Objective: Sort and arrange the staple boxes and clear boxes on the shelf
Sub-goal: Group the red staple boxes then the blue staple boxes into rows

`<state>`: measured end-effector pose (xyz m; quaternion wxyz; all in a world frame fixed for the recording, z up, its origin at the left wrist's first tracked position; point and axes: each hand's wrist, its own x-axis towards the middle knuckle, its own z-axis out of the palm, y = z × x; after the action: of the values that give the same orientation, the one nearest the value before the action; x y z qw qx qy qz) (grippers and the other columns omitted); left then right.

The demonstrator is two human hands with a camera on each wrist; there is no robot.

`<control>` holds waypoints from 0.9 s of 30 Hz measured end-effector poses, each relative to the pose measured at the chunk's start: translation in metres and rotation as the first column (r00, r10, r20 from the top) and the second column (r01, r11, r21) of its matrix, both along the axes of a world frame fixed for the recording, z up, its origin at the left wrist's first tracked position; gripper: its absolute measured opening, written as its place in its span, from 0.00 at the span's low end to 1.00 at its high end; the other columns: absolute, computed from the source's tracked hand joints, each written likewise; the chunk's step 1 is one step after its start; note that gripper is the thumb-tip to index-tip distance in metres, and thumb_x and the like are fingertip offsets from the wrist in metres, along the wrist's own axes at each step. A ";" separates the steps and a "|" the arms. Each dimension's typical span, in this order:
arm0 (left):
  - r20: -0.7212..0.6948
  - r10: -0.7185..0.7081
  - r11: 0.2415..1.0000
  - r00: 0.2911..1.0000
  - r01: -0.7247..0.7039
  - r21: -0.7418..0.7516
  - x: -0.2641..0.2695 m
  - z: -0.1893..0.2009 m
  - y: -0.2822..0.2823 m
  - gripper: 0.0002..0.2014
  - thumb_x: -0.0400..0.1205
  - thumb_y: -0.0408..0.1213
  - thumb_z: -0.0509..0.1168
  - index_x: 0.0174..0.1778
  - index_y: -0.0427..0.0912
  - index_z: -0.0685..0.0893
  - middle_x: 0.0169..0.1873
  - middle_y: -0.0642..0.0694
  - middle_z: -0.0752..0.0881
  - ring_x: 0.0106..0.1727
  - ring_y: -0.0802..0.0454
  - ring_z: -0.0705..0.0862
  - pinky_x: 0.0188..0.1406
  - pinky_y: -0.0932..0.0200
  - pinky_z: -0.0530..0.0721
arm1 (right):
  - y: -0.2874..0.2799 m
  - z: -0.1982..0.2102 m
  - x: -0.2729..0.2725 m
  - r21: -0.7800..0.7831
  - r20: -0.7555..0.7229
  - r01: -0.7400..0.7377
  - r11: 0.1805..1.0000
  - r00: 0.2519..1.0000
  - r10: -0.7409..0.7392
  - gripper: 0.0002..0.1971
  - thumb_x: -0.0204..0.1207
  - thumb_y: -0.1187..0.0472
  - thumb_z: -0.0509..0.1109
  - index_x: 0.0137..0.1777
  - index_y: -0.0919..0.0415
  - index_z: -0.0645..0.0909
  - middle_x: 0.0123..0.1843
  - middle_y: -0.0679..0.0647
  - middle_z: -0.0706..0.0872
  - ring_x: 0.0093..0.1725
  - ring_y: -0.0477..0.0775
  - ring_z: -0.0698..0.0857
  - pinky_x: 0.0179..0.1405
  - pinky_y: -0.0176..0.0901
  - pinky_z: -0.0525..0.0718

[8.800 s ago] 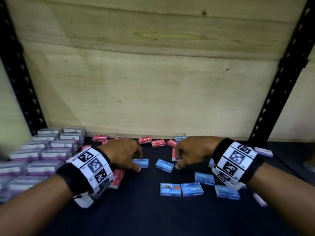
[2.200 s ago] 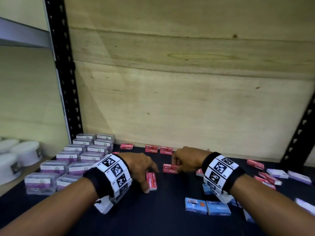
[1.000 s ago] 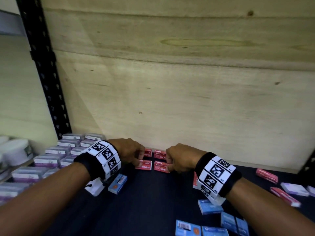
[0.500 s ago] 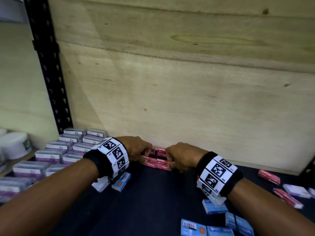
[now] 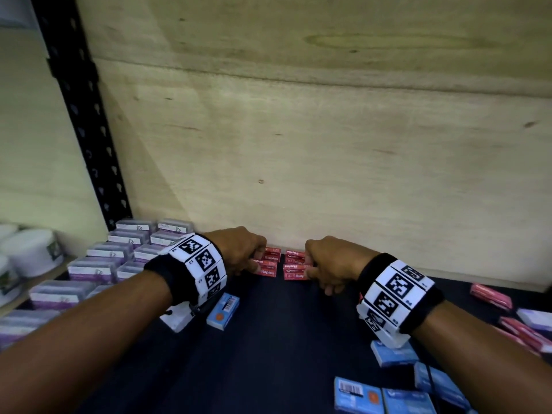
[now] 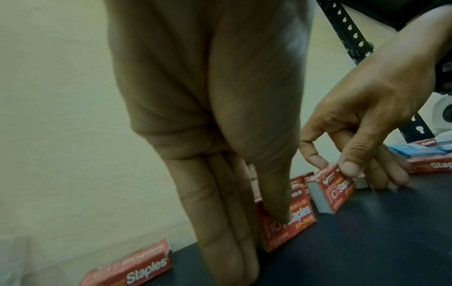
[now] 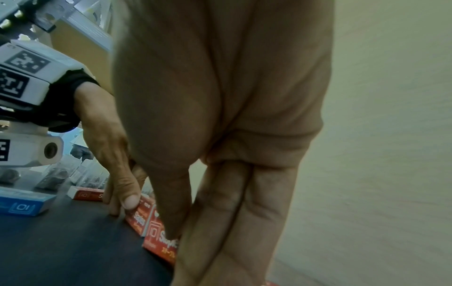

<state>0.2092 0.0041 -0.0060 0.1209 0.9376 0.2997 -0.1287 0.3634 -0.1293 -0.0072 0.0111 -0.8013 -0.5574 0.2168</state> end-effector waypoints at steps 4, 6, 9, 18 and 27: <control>0.033 0.033 0.999 0.999 -0.032 -0.036 0.002 -0.001 -0.001 0.11 0.83 0.41 0.69 0.57 0.43 0.77 0.35 0.51 0.84 0.33 0.52 0.86 0.33 0.61 0.83 | 0.002 0.001 -0.003 0.001 0.002 0.013 1.000 1.000 -0.013 0.10 0.85 0.58 0.65 0.57 0.65 0.75 0.43 0.64 0.92 0.40 0.62 0.93 0.43 0.59 0.92; 0.045 0.043 0.998 0.998 -0.041 -0.039 0.002 -0.002 -0.001 0.11 0.83 0.40 0.69 0.57 0.43 0.77 0.35 0.51 0.83 0.36 0.50 0.87 0.36 0.59 0.86 | 0.002 0.001 -0.004 -0.003 0.003 0.016 1.000 1.000 -0.016 0.11 0.85 0.57 0.66 0.57 0.67 0.76 0.43 0.65 0.92 0.40 0.63 0.93 0.42 0.58 0.92; 0.050 0.054 0.998 0.997 -0.052 -0.038 0.003 -0.003 0.000 0.12 0.83 0.40 0.69 0.57 0.42 0.77 0.37 0.51 0.83 0.42 0.45 0.91 0.42 0.55 0.88 | 0.003 0.002 -0.005 -0.015 0.007 0.021 1.000 1.000 -0.021 0.12 0.85 0.57 0.66 0.58 0.67 0.76 0.43 0.65 0.92 0.41 0.63 0.93 0.43 0.57 0.92; 0.047 0.054 0.999 0.997 -0.054 0.003 0.006 -0.004 -0.001 0.10 0.83 0.40 0.69 0.56 0.45 0.75 0.37 0.50 0.82 0.42 0.45 0.91 0.42 0.52 0.90 | 0.005 0.000 -0.004 -0.015 0.023 0.015 1.000 1.000 -0.015 0.11 0.85 0.59 0.66 0.59 0.66 0.75 0.43 0.65 0.92 0.41 0.63 0.93 0.45 0.58 0.92; 0.039 0.082 0.996 0.996 -0.083 0.022 -0.002 -0.004 -0.002 0.16 0.82 0.44 0.70 0.58 0.43 0.73 0.47 0.44 0.85 0.45 0.46 0.89 0.49 0.48 0.89 | 0.003 0.001 -0.003 -0.037 -0.024 0.057 0.998 0.998 -0.058 0.19 0.81 0.59 0.72 0.64 0.61 0.67 0.44 0.62 0.91 0.42 0.60 0.93 0.45 0.57 0.92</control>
<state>0.2073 0.0023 -0.0102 0.1208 0.9280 0.3373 -0.1024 0.3606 -0.1265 -0.0066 0.0097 -0.8143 -0.5300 0.2367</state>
